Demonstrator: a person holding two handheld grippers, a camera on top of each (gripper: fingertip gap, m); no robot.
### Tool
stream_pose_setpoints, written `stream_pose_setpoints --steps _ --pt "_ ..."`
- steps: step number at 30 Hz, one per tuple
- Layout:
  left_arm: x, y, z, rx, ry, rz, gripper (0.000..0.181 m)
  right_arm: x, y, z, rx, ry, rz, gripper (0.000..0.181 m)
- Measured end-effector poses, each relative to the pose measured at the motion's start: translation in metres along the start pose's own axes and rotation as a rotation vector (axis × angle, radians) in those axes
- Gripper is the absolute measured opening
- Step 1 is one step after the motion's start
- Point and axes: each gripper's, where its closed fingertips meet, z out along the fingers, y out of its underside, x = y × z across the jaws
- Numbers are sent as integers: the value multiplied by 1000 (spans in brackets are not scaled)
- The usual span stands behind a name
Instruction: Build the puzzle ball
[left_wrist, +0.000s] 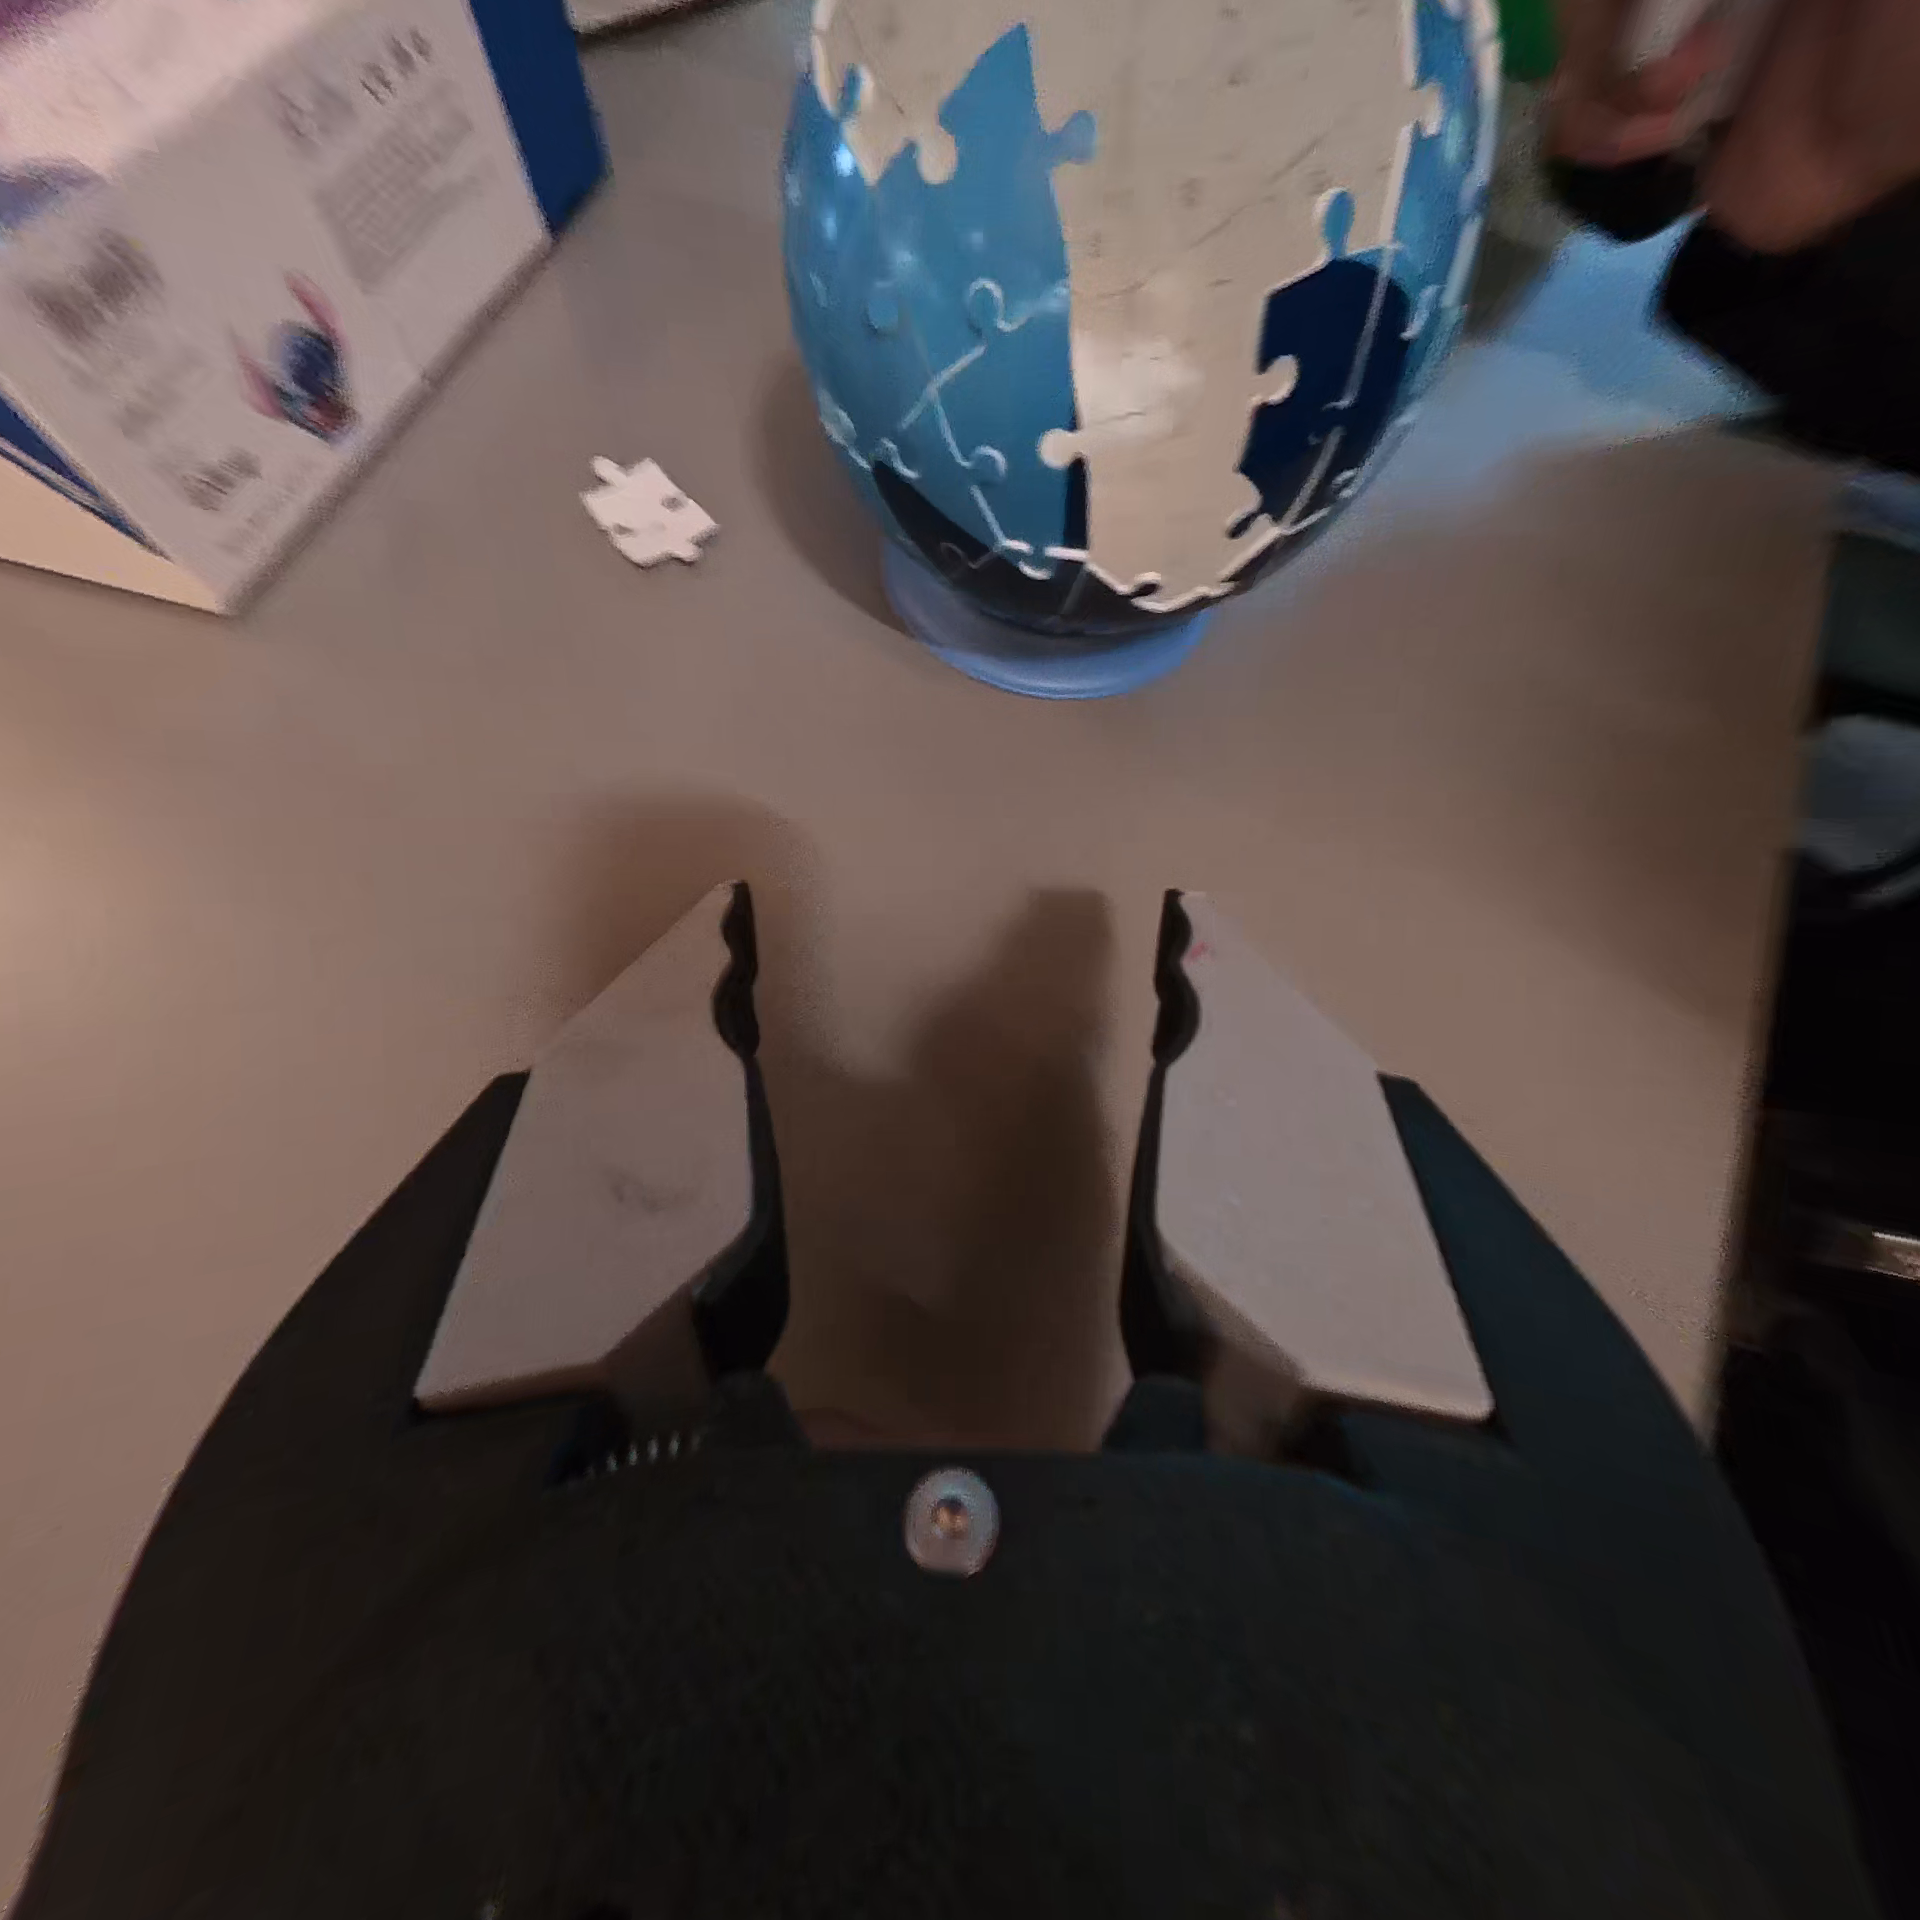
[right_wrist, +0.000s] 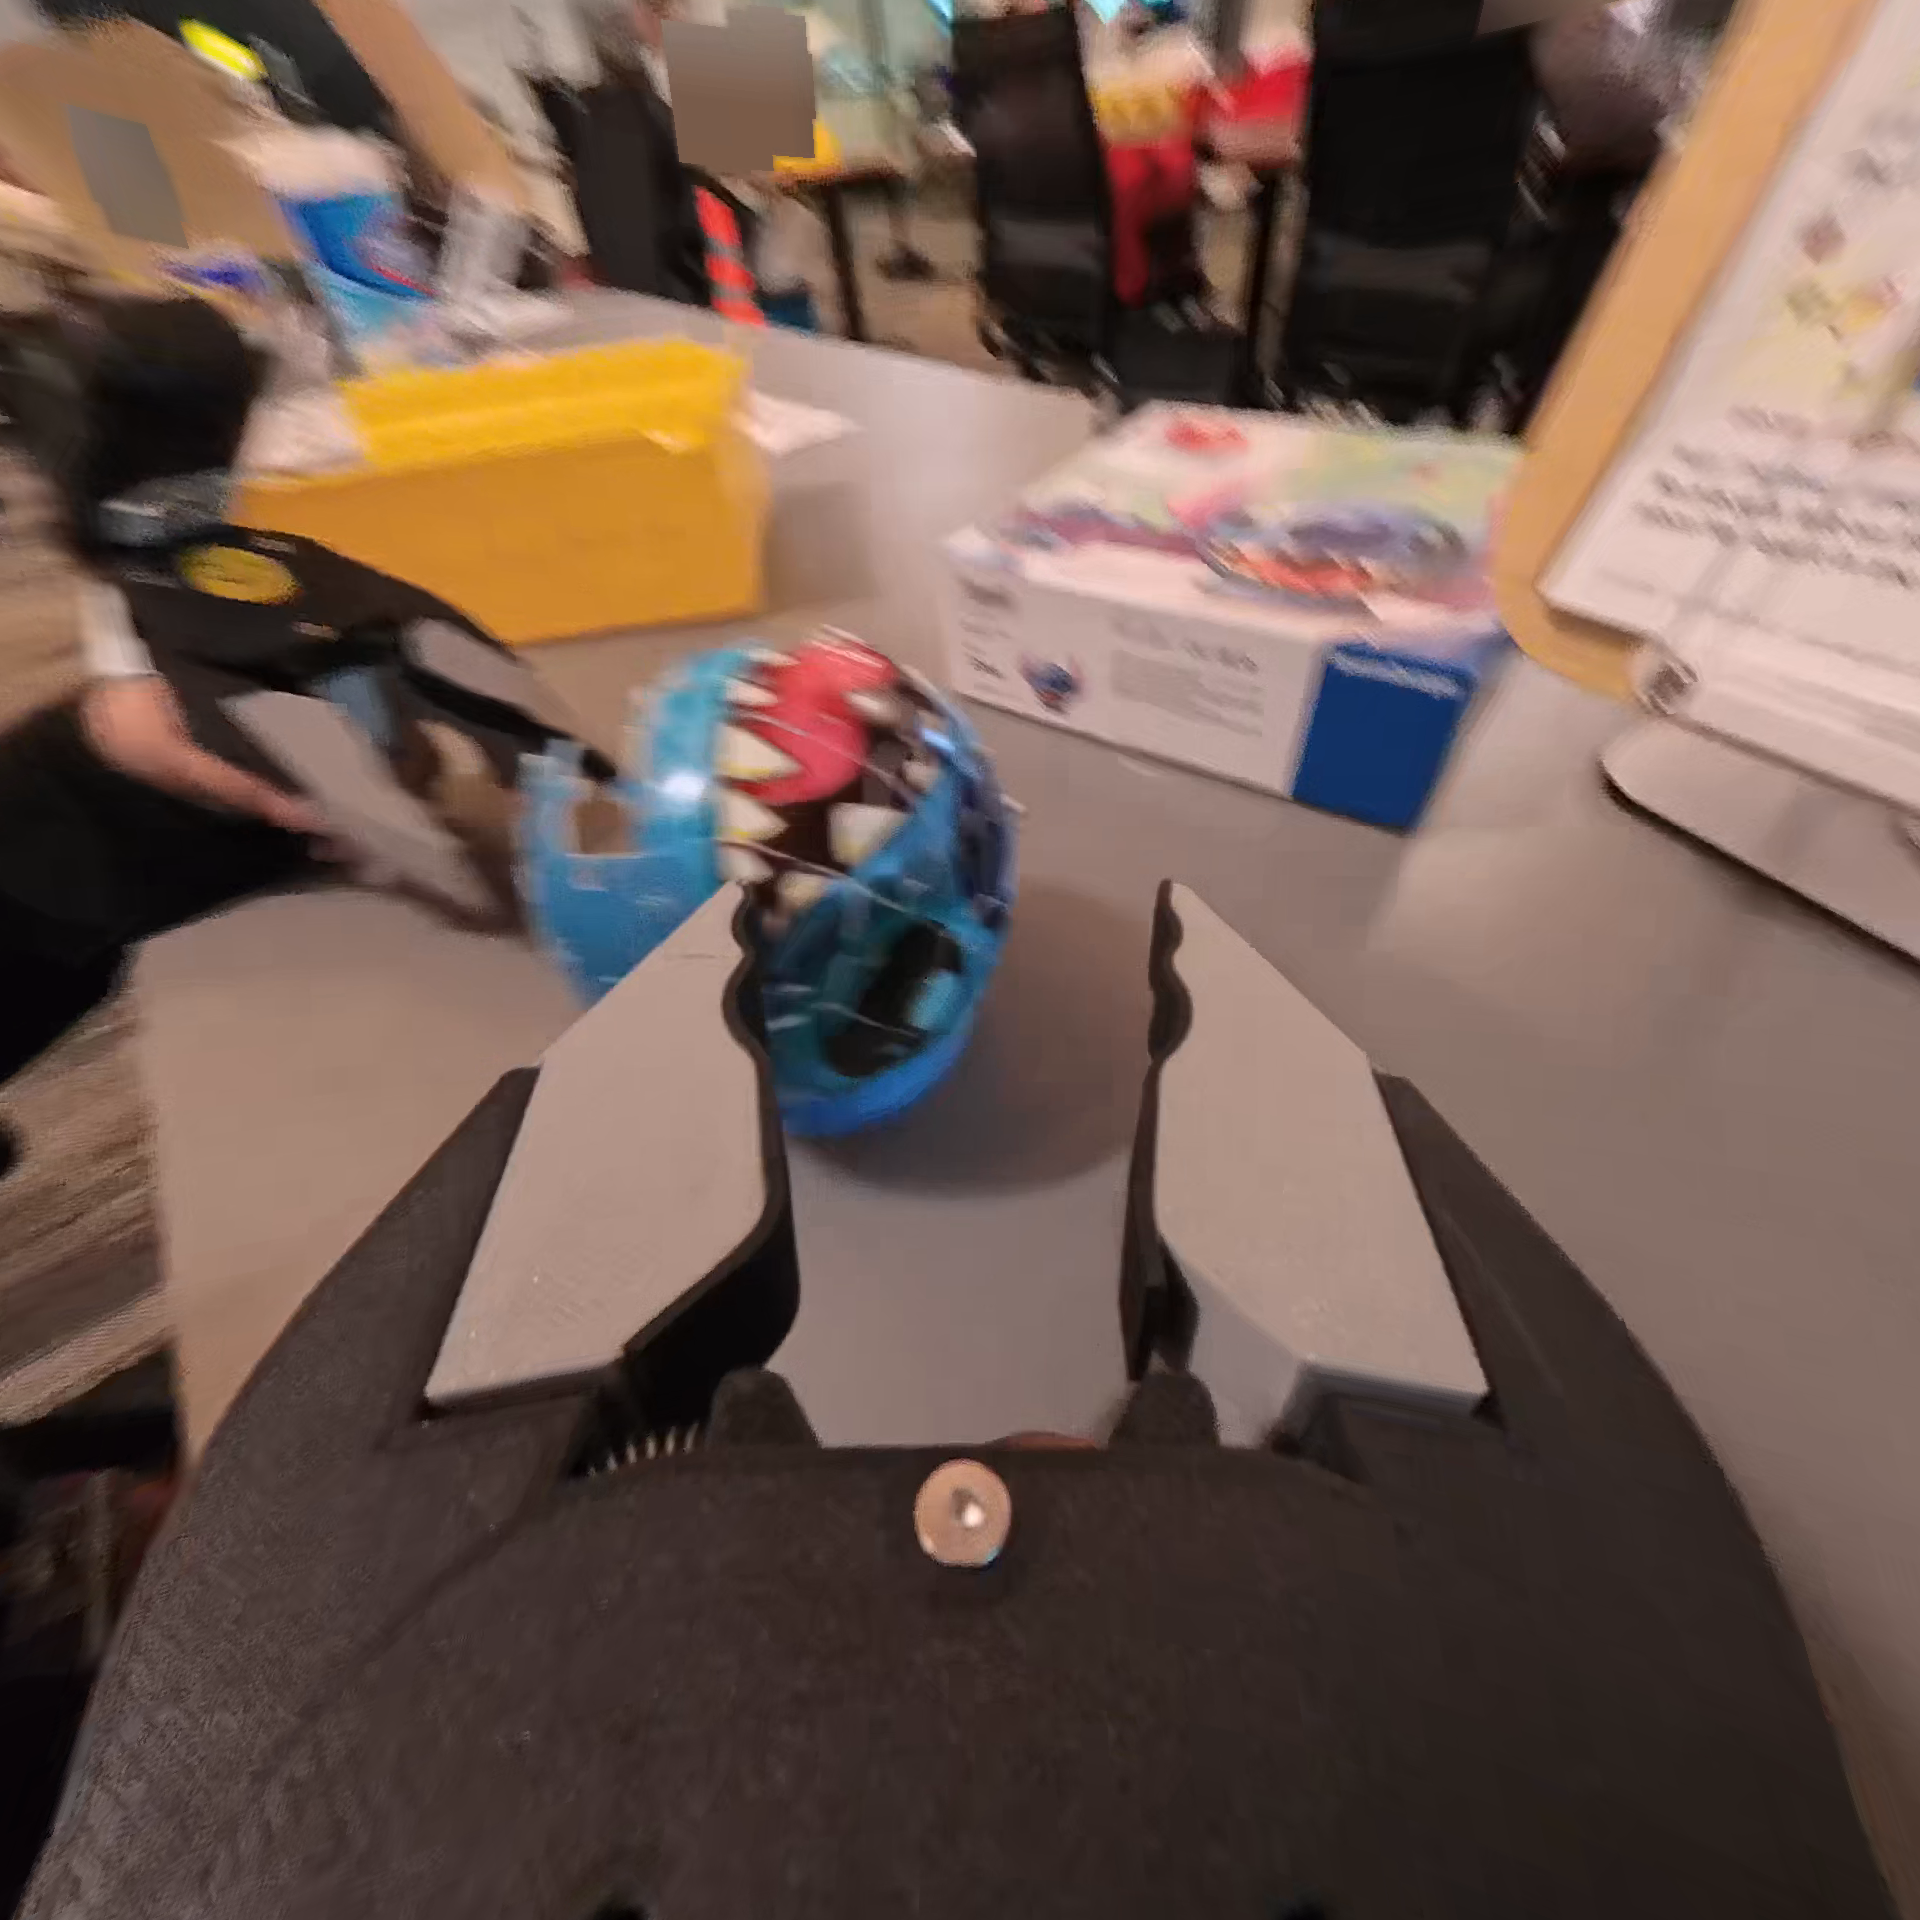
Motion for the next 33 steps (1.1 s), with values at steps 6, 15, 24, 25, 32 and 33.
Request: stream_pose_setpoints --steps 6,15,24,25,32,33 --pt "-22 -22 18 -17 -266 516 87 -51 14 4 -83 -69 -223 89" --pt "-22 -46 68 -13 -155 656 83 -41 34 37 -242 58 -547 96" --pt "-10 -38 64 42 -97 675 66 -32 35 42 -214 -120 -284 97" --pt "-12 -37 61 42 -103 669 65 -30 37 42 -211 -140 -241 96" --pt "-36 -26 49 -5 -158 637 58 -15 41 44 -169 -163 -95 94" --pt "-38 -25 49 -8 -159 634 57 -14 40 45 -166 -164 -89 93"
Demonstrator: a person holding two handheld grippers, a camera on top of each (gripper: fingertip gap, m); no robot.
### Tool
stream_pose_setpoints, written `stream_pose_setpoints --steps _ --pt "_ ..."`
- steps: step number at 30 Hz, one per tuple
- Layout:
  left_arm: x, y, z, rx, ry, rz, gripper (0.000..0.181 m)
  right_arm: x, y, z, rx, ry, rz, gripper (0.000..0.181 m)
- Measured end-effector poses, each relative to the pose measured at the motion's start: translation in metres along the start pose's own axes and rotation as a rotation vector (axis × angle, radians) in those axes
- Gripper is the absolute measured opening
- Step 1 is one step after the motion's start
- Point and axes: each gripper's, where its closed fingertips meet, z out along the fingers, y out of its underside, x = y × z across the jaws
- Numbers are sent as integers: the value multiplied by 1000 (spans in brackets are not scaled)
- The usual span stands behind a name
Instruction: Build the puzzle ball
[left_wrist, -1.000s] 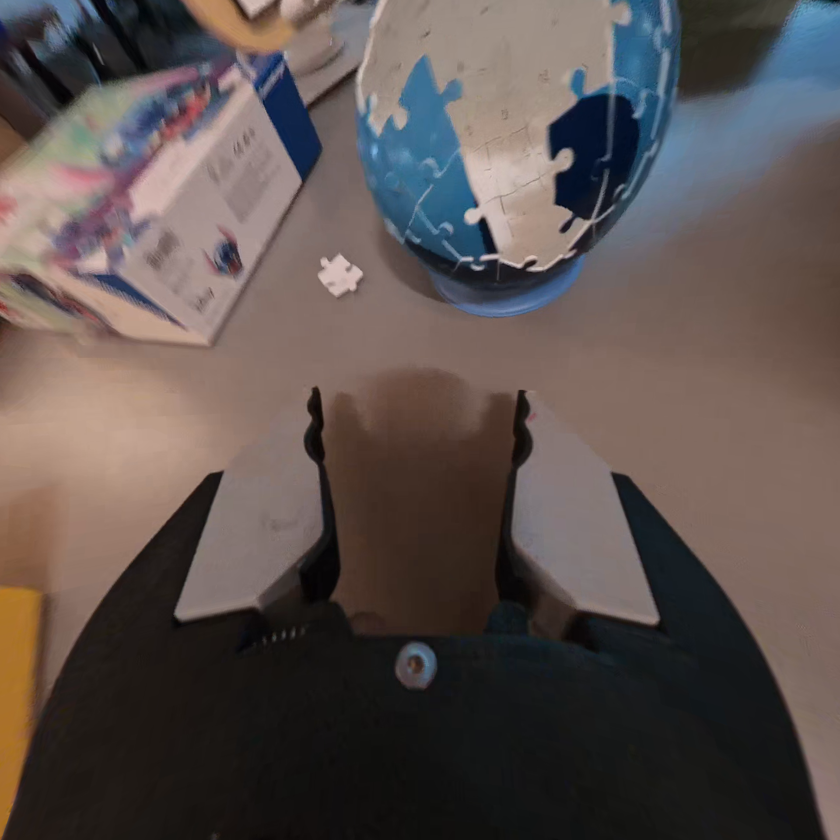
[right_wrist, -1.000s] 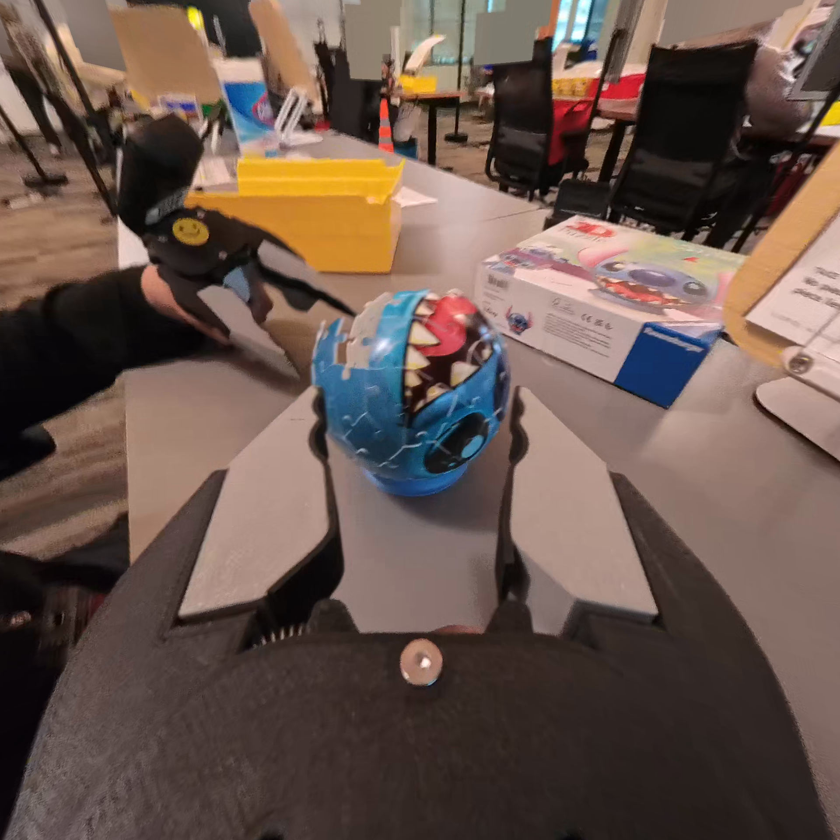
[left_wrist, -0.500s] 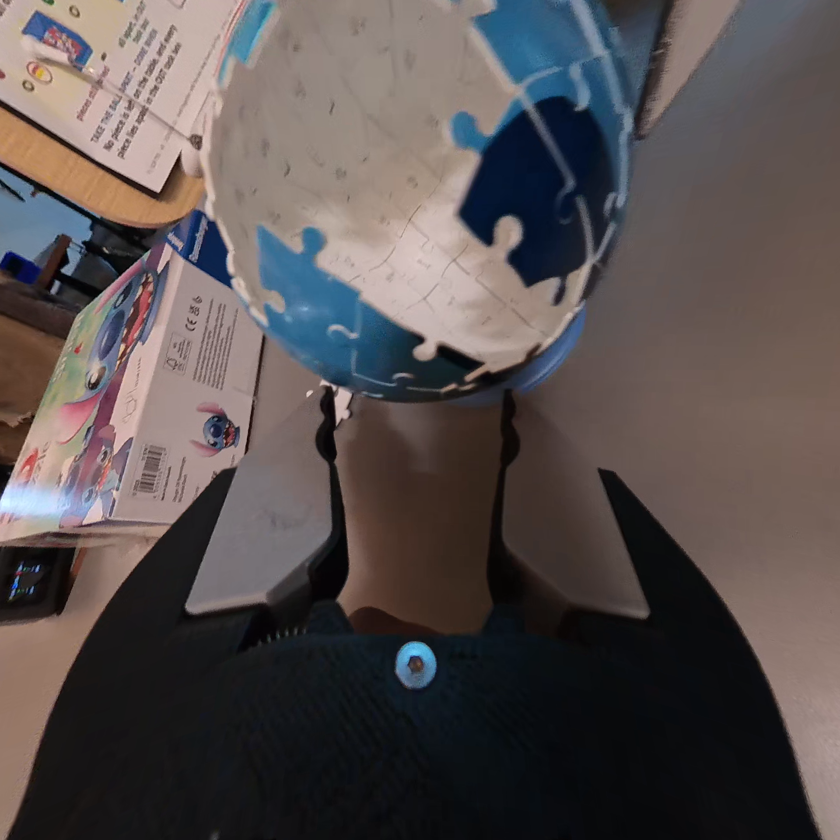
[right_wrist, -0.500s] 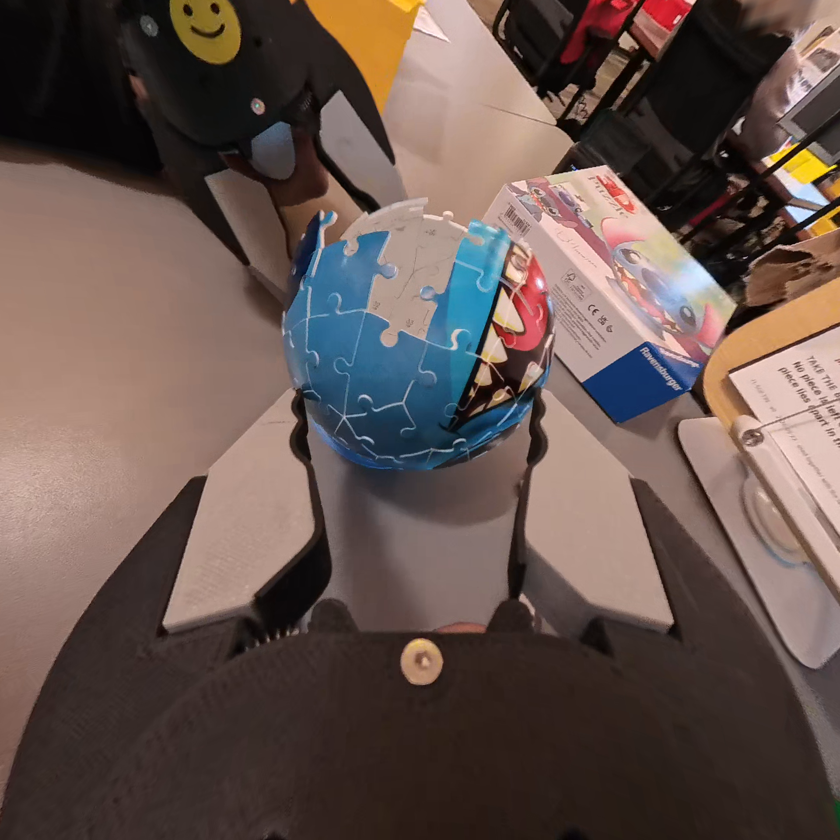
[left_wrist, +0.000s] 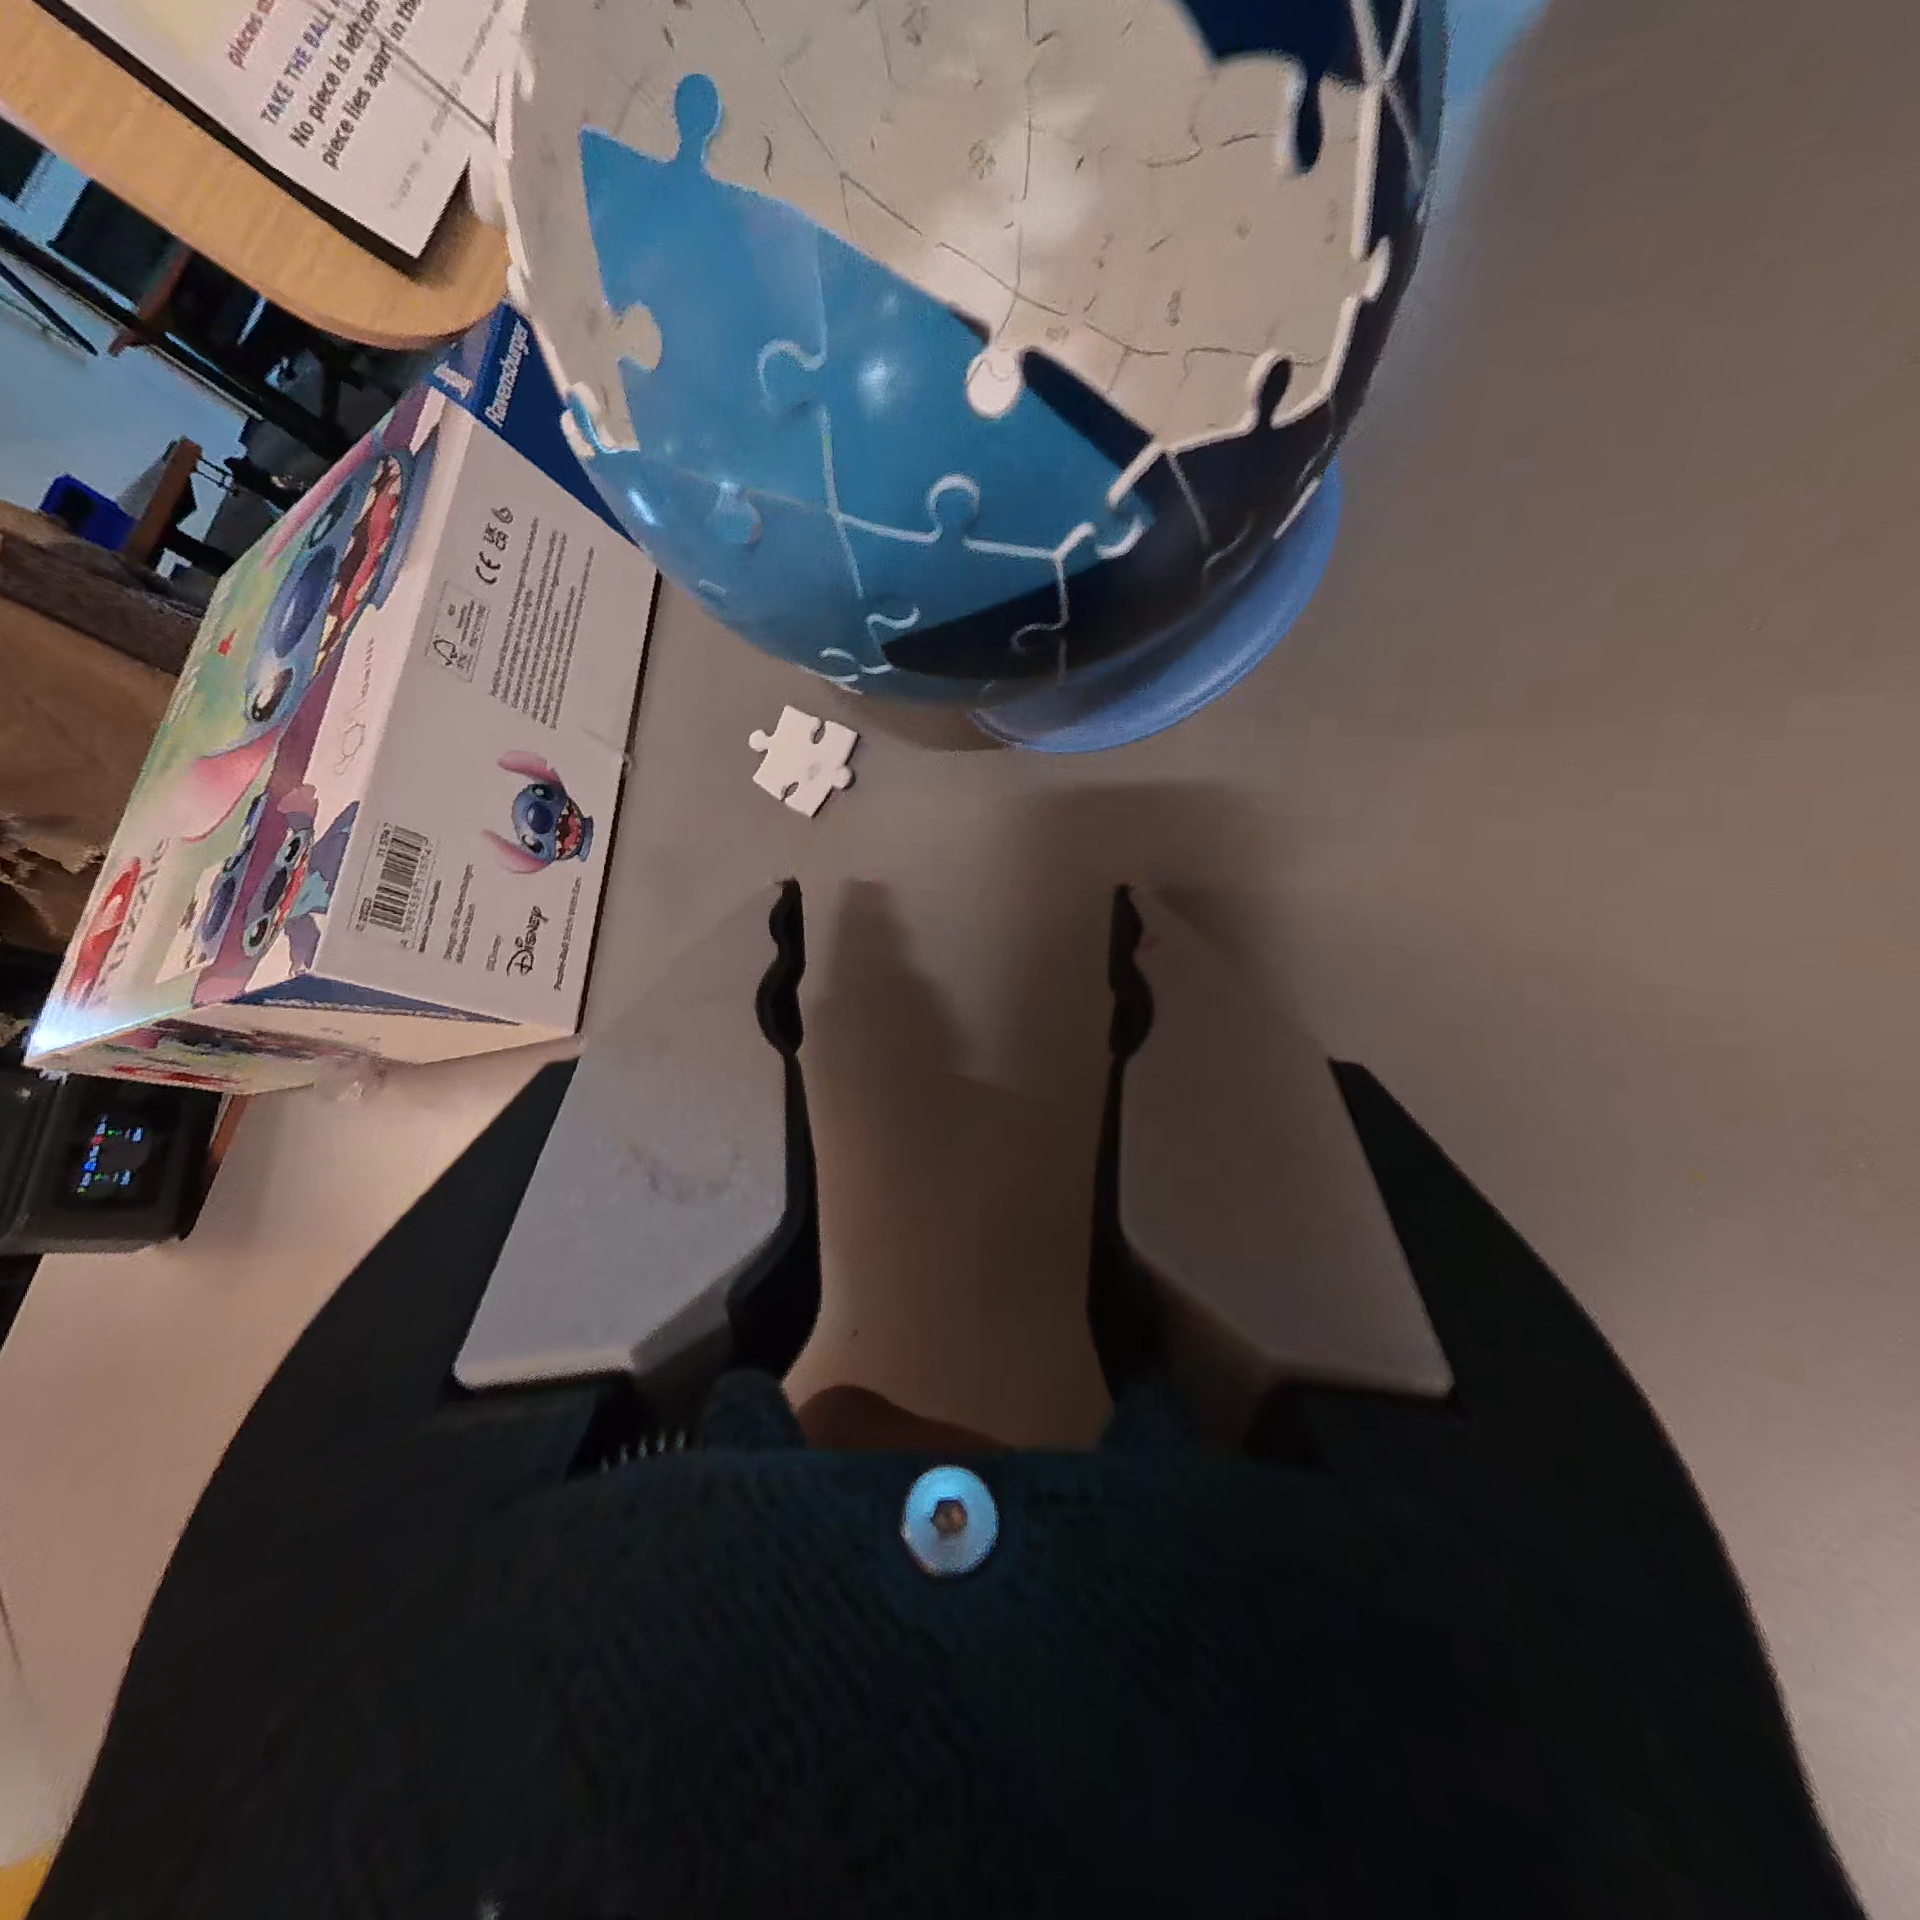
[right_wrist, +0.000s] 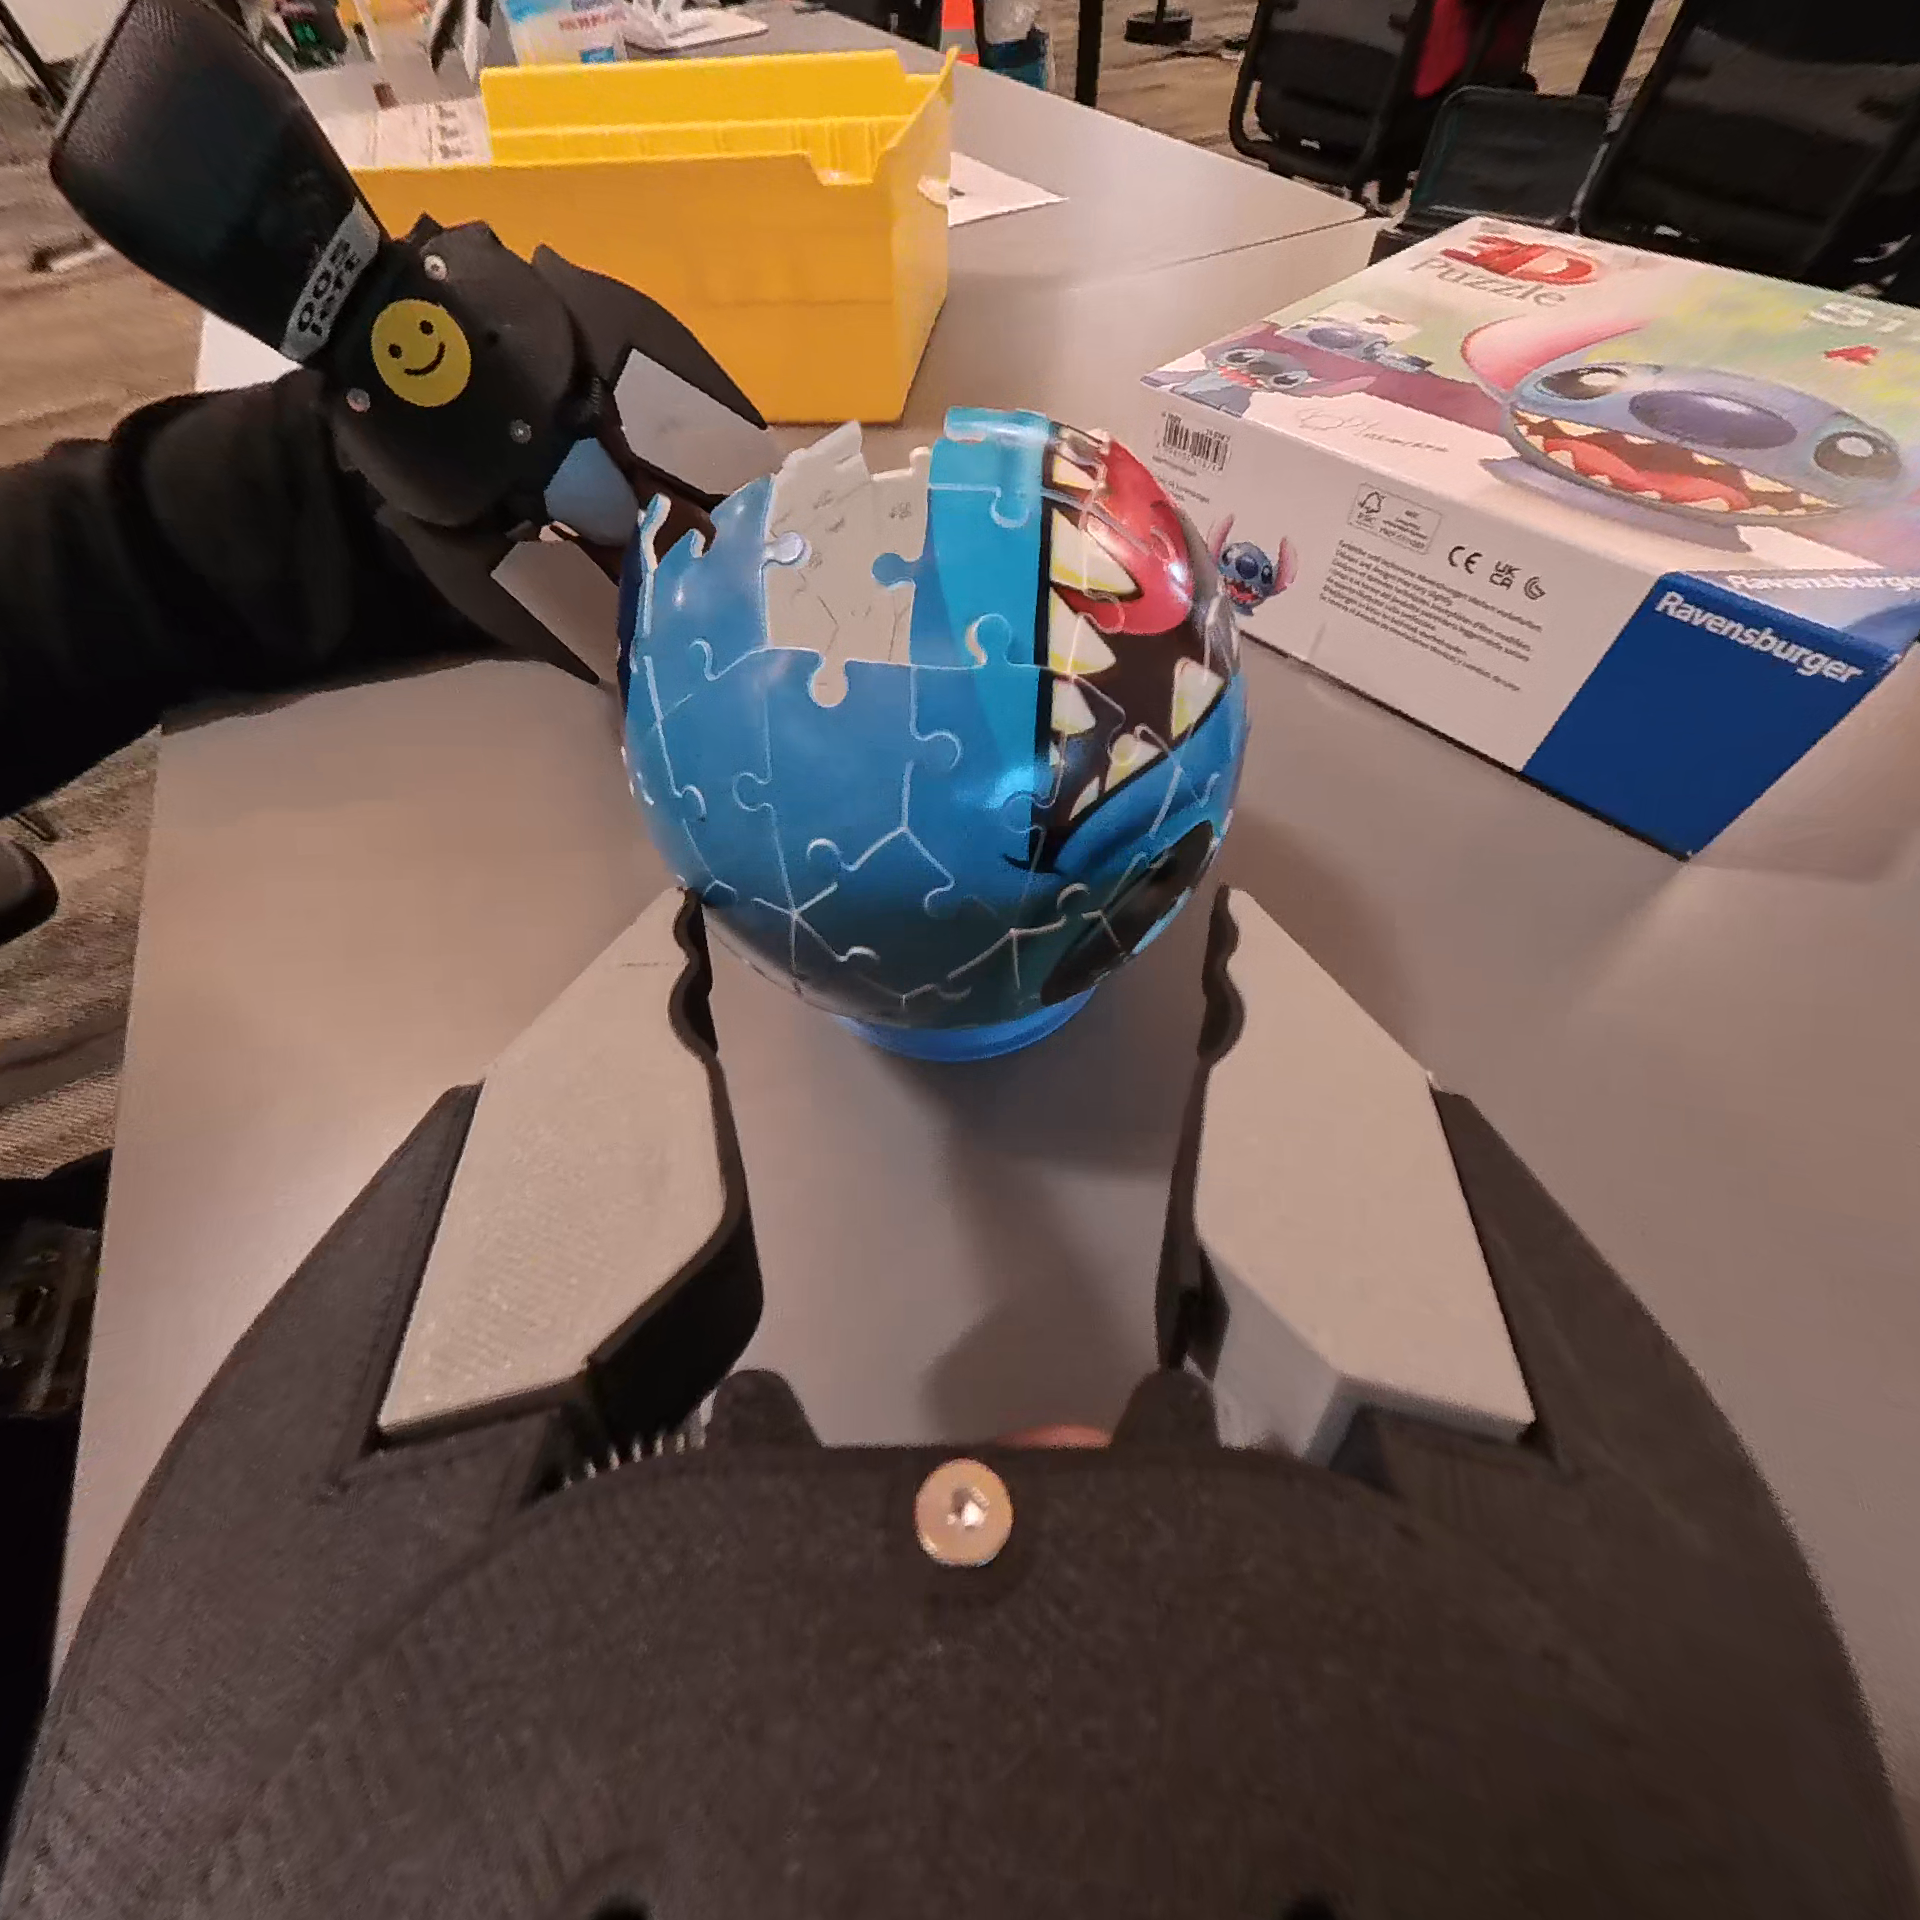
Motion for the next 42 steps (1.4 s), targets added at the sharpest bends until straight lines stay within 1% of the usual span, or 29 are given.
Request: stream_pose_setpoints --steps 12,19,29,37,42 --pt "-5 8 -3 -19 -16 -15 52 0 -11 -7 32 3 -3 90" --pt "-8 13 -6 -36 -18 -41 52 5 -13 -23 53 31 -4 90" --pt "-17 24 -9 -68 -40 -88 52 33 10 -62 79 142 52 87" --pt "-21 28 -10 -79 -52 -96 50 54 26 -69 94 296 0 85" --pt "-23 30 -10 -89 -61 -101 48 59 25 -72 120 311 20 85"
